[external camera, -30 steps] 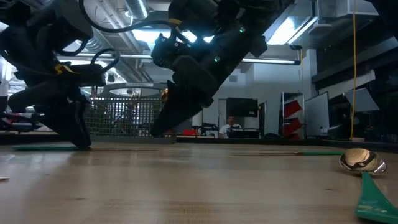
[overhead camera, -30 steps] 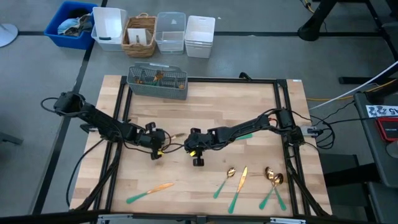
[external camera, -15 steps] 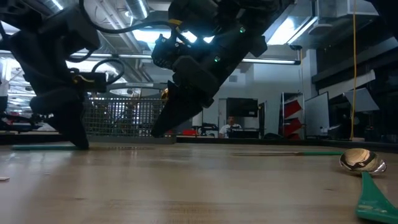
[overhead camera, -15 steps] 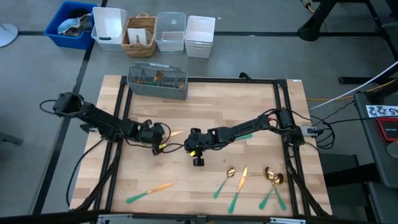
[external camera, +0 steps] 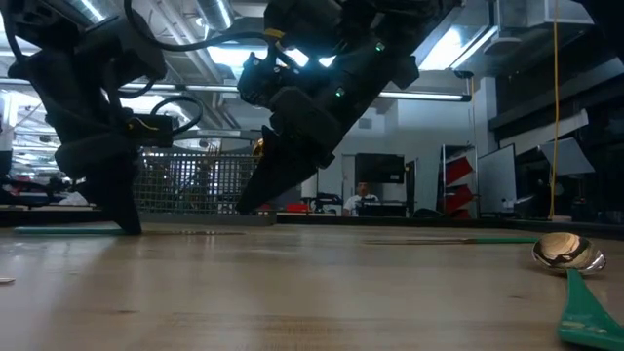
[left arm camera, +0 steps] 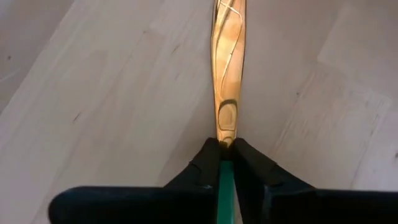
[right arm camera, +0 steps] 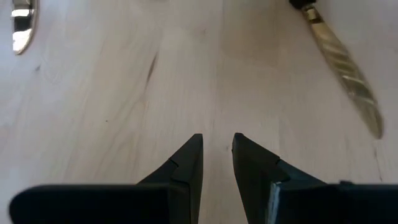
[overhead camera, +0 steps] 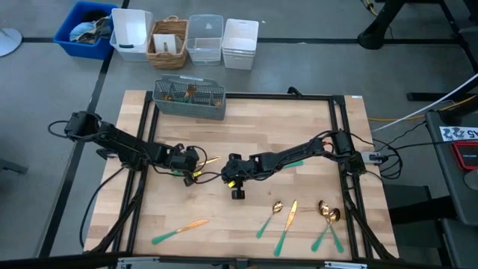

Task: Sort silverware
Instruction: Put the green knife into the gray silverware basket

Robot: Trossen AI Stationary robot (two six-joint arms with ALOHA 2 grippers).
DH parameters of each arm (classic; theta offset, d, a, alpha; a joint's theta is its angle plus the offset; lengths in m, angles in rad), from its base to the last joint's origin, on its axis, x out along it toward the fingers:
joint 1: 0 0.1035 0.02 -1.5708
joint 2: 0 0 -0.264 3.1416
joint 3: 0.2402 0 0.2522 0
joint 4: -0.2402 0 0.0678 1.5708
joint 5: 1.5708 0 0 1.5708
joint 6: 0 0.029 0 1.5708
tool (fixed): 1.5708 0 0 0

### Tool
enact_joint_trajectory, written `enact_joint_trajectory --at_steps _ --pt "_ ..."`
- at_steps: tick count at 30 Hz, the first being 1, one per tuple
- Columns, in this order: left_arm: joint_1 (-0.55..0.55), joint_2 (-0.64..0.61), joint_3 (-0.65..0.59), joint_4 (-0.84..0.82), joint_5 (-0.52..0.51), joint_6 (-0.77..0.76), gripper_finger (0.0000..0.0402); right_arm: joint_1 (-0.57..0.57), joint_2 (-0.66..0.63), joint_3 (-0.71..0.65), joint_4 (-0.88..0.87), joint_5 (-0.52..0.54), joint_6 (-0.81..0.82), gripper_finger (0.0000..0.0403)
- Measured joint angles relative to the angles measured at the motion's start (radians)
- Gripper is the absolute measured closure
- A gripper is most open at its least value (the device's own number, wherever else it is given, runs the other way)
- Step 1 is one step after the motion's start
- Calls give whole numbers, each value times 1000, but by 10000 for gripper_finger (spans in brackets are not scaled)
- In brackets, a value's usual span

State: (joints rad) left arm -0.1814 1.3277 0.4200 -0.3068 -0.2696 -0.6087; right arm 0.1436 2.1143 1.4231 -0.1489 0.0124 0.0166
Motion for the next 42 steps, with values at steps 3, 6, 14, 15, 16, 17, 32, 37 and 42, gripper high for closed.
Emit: enact_joint_trajectory --at_steps 3,6,14,15,16,17,32,37,42 --pt "-16 0 -1 3 -15 13 385 0 0 0 3 58 1 316" --pt "-36 3 -3 6 -43 14 377 0 0 0 8 117 2 316" --pt "-92 5 -6 37 -105 14 376 0 0 0 20 212 3 316" --pt "-100 6 -7 46 -113 14 377 0 0 0 20 217 3 316" --pt "-106 7 -7 54 -120 14 377 0 0 0 21 221 3 316" --pt "-112 7 -7 59 -125 14 376 -2 0 0 21 224 3 316" --pt "-202 8 -6 143 -88 6 370 -48 0 0 -76 152 -9 316" --pt "-215 7 -6 143 -83 -19 372 -46 0 0 -177 152 -130 316" --pt "-216 6 -5 143 -65 -31 372 -46 0 0 -223 153 -154 316"
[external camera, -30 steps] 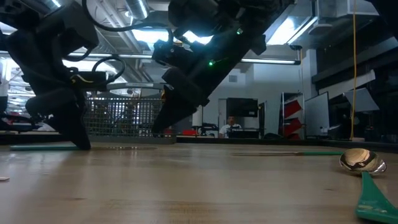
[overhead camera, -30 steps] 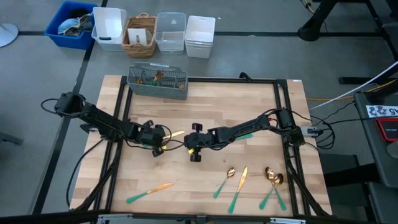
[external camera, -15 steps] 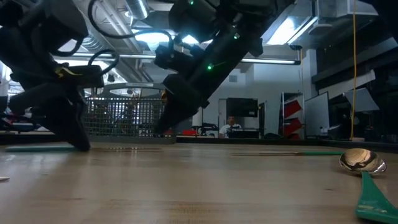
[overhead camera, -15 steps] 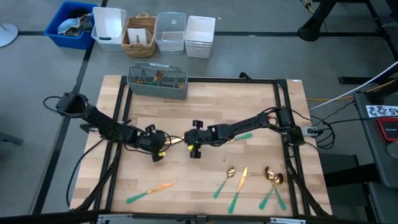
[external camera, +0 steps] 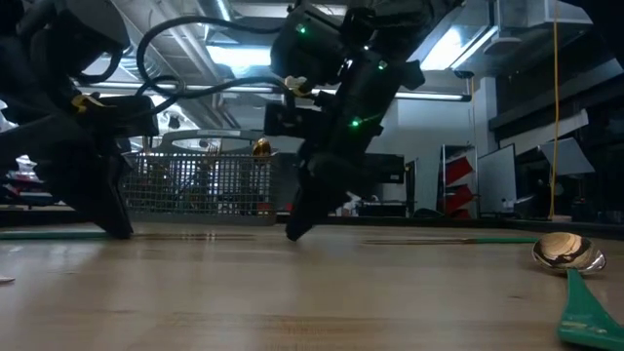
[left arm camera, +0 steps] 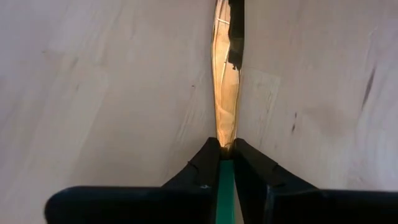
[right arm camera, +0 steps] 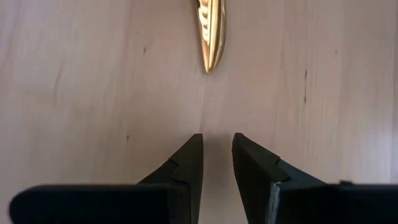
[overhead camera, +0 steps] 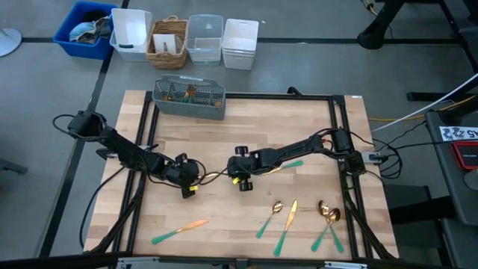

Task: Sort silverware
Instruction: Put the green knife into the gray silverware basket

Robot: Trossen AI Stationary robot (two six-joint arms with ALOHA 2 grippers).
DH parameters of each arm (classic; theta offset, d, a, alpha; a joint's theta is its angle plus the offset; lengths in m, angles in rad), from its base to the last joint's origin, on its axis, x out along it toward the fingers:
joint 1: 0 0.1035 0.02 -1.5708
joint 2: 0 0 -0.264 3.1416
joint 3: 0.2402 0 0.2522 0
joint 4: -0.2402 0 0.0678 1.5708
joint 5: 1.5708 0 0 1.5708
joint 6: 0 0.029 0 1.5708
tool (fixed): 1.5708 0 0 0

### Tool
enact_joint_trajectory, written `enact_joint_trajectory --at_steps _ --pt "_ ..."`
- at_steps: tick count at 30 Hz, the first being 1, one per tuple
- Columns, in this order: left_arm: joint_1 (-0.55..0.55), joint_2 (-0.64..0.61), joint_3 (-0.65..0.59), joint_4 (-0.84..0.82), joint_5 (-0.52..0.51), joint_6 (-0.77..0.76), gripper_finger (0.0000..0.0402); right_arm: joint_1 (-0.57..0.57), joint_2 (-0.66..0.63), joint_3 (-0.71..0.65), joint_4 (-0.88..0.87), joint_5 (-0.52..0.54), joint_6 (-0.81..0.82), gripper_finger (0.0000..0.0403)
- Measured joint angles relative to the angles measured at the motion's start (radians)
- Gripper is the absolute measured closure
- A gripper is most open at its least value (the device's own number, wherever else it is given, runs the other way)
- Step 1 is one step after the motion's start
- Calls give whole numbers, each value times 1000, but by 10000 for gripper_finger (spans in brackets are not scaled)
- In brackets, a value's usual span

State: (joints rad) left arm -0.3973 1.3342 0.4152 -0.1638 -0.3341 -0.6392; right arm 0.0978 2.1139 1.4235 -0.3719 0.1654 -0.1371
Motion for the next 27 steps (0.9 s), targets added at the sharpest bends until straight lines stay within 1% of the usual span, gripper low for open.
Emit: enact_joint_trajectory --at_steps 8,13,18,22,27 --pt "0 -1 0 -1 3 -12 372 8 -4 0 -24 1 -3 316" --pt "0 -1 0 11 17 -15 371 32 -4 1 36 -19 -56 316" --pt "0 -1 0 54 61 -19 370 57 -4 1 97 0 -131 316" --pt "0 -1 0 57 74 -57 372 66 1 1 116 5 -143 316" --pt "0 -1 1 63 91 -68 368 72 16 0 143 8 -164 316"
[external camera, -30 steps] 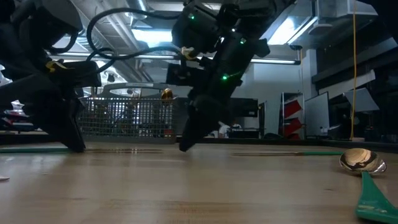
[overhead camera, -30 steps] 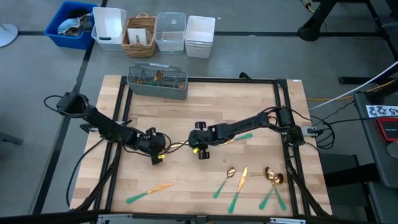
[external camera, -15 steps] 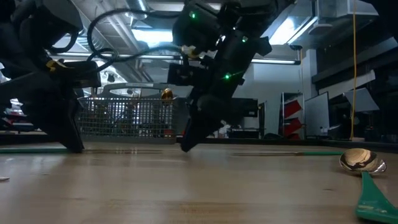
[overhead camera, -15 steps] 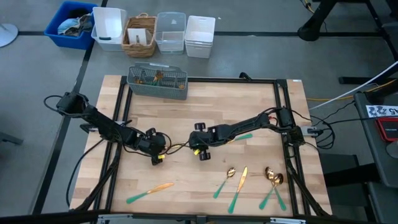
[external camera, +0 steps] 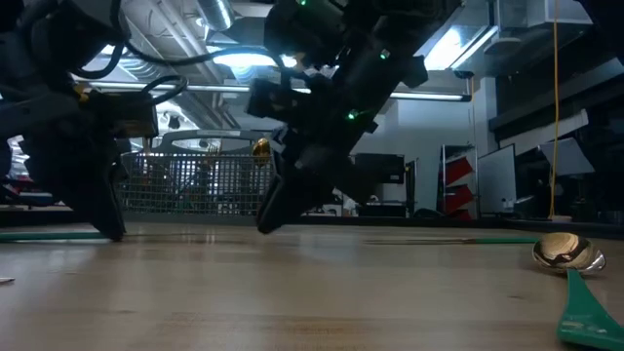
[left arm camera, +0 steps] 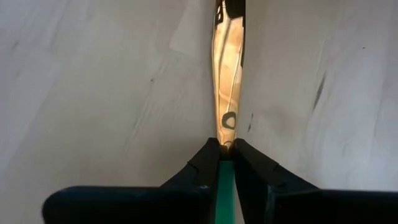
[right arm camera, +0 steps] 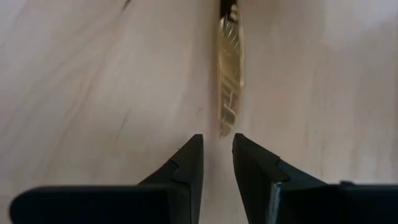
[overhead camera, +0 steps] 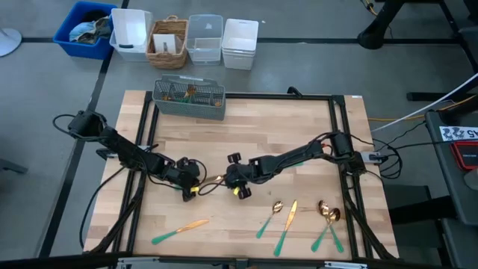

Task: Sort silverware
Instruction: Put the green knife into the gray silverware basket

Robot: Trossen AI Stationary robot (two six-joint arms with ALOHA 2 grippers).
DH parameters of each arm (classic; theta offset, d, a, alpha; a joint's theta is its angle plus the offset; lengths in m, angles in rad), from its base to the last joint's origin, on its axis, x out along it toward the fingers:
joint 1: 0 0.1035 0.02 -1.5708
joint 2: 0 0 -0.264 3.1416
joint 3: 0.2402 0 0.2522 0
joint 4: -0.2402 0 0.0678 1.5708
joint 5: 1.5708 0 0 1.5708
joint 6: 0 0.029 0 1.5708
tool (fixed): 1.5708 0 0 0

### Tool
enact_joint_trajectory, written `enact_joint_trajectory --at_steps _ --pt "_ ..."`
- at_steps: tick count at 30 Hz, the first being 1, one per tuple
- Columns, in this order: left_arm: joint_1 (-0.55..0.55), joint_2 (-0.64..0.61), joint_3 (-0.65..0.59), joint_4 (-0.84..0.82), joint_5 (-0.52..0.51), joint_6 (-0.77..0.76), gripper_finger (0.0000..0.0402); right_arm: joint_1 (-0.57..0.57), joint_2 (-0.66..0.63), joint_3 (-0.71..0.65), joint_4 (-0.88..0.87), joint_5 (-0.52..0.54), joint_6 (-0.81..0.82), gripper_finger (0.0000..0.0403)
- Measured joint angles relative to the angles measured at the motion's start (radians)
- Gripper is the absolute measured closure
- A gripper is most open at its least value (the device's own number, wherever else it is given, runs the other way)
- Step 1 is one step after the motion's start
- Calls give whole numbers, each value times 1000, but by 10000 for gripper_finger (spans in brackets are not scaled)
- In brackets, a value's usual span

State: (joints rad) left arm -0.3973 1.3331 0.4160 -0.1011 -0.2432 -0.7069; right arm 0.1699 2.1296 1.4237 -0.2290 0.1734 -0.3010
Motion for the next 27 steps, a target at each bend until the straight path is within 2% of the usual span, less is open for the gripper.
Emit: enact_joint_trajectory --at_steps 27 --pt "0 1 1 96 -2 -1 368 1 0 0 49 1 -23 316"
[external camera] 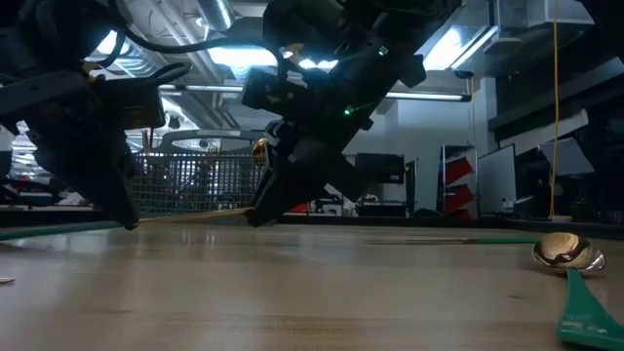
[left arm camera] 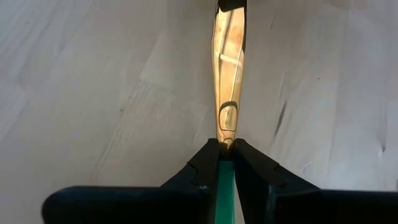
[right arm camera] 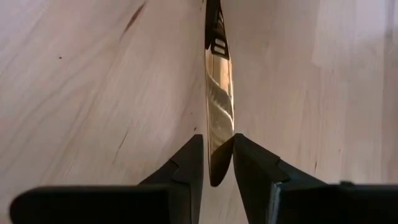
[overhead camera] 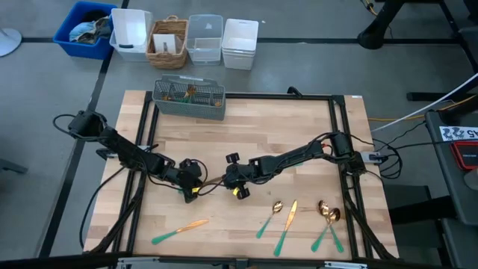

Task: Sort silverware
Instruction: Put the green knife into the gray silverware basket

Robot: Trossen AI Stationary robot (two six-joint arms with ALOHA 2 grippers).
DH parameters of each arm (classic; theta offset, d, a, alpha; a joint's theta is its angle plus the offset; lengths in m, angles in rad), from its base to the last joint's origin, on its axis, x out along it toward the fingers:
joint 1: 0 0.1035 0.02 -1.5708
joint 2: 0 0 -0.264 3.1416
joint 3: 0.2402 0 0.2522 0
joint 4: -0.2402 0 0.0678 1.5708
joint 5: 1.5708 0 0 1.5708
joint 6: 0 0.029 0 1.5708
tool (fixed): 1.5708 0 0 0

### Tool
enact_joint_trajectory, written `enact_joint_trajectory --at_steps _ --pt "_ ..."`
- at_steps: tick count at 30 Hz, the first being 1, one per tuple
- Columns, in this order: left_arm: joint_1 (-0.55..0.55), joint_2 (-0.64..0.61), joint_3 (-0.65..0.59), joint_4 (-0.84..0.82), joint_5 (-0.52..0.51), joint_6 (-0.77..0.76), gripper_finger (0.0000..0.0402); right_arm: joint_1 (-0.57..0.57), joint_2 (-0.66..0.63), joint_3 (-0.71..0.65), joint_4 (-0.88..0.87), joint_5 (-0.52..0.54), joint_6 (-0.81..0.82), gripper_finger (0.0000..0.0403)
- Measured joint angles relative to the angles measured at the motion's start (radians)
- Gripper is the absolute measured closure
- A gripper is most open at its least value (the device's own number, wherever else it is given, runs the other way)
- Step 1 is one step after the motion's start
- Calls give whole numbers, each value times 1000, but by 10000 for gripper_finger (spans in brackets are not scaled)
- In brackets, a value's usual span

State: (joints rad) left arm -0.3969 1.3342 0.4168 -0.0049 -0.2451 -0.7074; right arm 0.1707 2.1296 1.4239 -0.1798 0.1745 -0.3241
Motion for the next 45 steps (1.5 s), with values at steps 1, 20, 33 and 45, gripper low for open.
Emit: enact_joint_trajectory --at_steps 1,20,33,45 --pt "0 0 0 -1 0 0 369 0 0 0 1 0 -2 316" --pt "0 0 0 25 -1 0 367 0 0 0 74 -7 -25 316" --pt "0 0 0 38 -1 0 367 0 0 0 75 -7 -26 316" --pt "0 -1 0 76 -1 8 380 0 0 0 77 -7 -27 397"
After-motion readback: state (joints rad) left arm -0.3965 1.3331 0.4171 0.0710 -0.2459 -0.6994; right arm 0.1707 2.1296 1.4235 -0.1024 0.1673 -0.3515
